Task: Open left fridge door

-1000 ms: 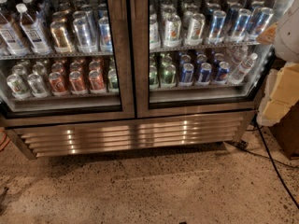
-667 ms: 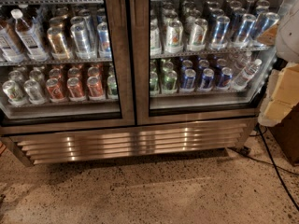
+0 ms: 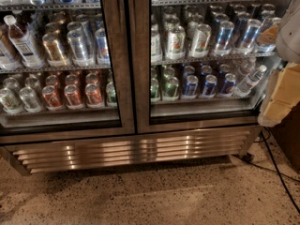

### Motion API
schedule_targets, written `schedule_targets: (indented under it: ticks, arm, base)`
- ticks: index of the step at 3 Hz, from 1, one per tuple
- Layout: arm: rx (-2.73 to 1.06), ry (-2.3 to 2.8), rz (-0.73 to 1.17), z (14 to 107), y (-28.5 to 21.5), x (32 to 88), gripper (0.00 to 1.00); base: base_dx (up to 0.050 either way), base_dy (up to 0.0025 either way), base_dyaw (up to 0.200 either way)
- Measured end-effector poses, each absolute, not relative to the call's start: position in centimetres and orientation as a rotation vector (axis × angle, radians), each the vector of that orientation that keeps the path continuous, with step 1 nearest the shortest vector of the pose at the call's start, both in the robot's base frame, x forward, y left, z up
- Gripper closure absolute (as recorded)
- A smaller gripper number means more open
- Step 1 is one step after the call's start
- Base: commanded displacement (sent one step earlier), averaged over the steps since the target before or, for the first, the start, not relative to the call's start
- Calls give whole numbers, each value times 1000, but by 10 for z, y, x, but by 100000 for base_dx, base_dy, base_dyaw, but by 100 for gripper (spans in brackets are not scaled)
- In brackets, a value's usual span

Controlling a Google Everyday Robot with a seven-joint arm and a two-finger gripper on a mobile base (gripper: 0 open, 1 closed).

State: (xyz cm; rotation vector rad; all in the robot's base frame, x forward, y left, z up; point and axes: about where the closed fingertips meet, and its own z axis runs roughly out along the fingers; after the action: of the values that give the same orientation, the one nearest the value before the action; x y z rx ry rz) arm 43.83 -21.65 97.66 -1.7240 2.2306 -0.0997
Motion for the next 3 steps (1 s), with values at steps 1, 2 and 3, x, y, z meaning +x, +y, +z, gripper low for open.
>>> schedule_targets:
  ticks: [1, 2, 3]
  arm:
    - [-1720, 2205, -133, 993, -211, 438, 0]
    - [-1718, 2185, -116, 1004, -198, 447, 0]
    - [-1747, 2194, -72, 982, -180, 469, 0]
  base:
    - [0, 0, 0]
    - [0, 0, 0]
    - [0, 0, 0]
